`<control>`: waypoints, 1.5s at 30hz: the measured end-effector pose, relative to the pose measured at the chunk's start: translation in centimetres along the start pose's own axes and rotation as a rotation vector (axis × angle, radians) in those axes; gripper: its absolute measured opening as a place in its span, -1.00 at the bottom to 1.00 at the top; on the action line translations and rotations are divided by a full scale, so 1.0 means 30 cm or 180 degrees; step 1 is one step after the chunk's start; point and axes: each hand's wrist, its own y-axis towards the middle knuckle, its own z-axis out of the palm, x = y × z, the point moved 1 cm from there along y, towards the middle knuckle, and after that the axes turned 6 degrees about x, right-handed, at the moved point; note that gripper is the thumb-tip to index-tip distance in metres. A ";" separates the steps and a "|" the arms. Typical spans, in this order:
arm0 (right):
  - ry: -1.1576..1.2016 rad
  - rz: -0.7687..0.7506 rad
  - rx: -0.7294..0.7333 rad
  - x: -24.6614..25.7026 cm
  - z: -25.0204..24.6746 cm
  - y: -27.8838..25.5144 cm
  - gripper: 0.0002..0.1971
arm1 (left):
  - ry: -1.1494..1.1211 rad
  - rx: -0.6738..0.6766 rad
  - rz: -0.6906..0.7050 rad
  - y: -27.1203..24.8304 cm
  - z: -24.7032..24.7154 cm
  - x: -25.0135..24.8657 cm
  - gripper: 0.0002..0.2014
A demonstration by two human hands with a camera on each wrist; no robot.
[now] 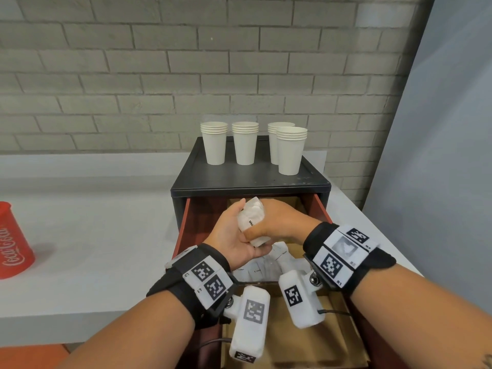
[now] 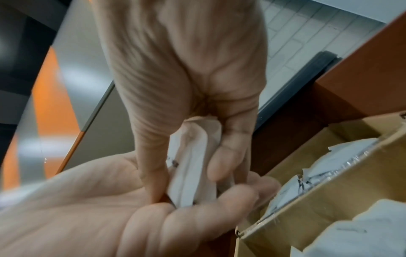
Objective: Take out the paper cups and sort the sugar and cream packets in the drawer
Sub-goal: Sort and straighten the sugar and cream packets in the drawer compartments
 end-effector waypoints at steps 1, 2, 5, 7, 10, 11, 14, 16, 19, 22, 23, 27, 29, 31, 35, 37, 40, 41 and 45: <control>0.0041 -0.0026 0.0009 -0.004 0.003 0.000 -0.57 | 0.0089 0.0031 -0.0077 -0.008 -0.001 -0.002 -0.60; 0.0081 -0.0053 -0.0004 -0.009 0.006 -0.002 -0.61 | 0.0208 0.0003 -0.0142 -0.010 -0.005 -0.004 -0.57; 0.0117 -0.0007 -0.0063 -0.027 0.010 -0.009 -0.60 | 0.0507 -0.0182 -0.0264 -0.027 0.002 -0.004 -0.54; 0.0041 0.0051 -0.0072 -0.046 0.011 -0.012 -0.54 | 0.0713 -0.0593 -0.0122 -0.020 -0.001 -0.011 -0.58; -0.0012 0.0206 0.0043 -0.067 0.009 -0.024 -0.51 | 0.1337 -0.1229 0.0099 0.021 -0.043 -0.016 -0.65; -0.0029 0.0253 0.0157 -0.070 0.007 -0.031 -0.50 | 0.1544 -0.1322 0.0071 0.035 -0.056 -0.011 -0.64; -0.0325 0.0303 0.0578 -0.067 0.008 -0.052 -0.47 | 0.1739 -0.1451 -0.0347 0.059 -0.088 0.013 -0.57; -0.0531 0.0271 0.0735 -0.065 0.011 -0.061 -0.44 | 0.1757 -0.1457 -0.0518 0.069 -0.104 0.013 -0.54; -0.0734 0.0164 0.0876 -0.061 0.021 -0.075 -0.45 | 0.1747 -0.1450 -0.0711 0.098 -0.138 -0.008 -0.39; -0.0969 0.0090 0.1107 -0.051 0.046 -0.090 -0.53 | 0.1891 -0.1395 -0.0789 0.063 -0.096 -0.024 -0.41; -0.1074 0.0061 0.1183 -0.046 0.059 -0.094 -0.56 | 0.1858 -0.1384 -0.0816 0.050 -0.081 -0.028 -0.39; -0.1658 -0.0089 0.1510 -0.041 0.139 -0.099 -0.60 | 0.1830 -0.1308 -0.0857 0.008 -0.043 -0.034 -0.34; -0.1931 -0.0167 0.1646 -0.046 0.186 -0.099 -0.61 | 0.1809 -0.1258 -0.0883 -0.010 -0.032 -0.032 -0.36; -0.2166 -0.0237 0.1705 -0.053 0.225 -0.097 -0.62 | 0.1875 -0.1270 -0.0845 -0.018 -0.030 -0.026 -0.40; -0.2637 -0.0275 0.1573 -0.065 0.279 -0.095 -0.66 | 0.2452 -0.1396 -0.0885 -0.018 -0.060 -0.003 -0.43; -0.2712 -0.0339 0.1479 -0.062 0.299 -0.098 -0.69 | 0.2946 -0.1280 -0.0904 -0.017 -0.080 0.011 -0.50; -0.2583 -0.0373 0.1406 -0.053 0.299 -0.106 -0.75 | 0.3401 -0.1107 -0.0926 -0.032 -0.098 0.031 -0.56; -0.2537 -0.0359 0.1428 -0.051 0.295 -0.109 -0.73 | 0.3487 -0.1076 -0.0958 -0.033 -0.101 0.037 -0.57; -0.2683 -0.0375 0.1375 -0.040 0.291 -0.119 -0.60 | 0.3559 -0.1027 -0.0970 -0.034 -0.103 0.044 -0.58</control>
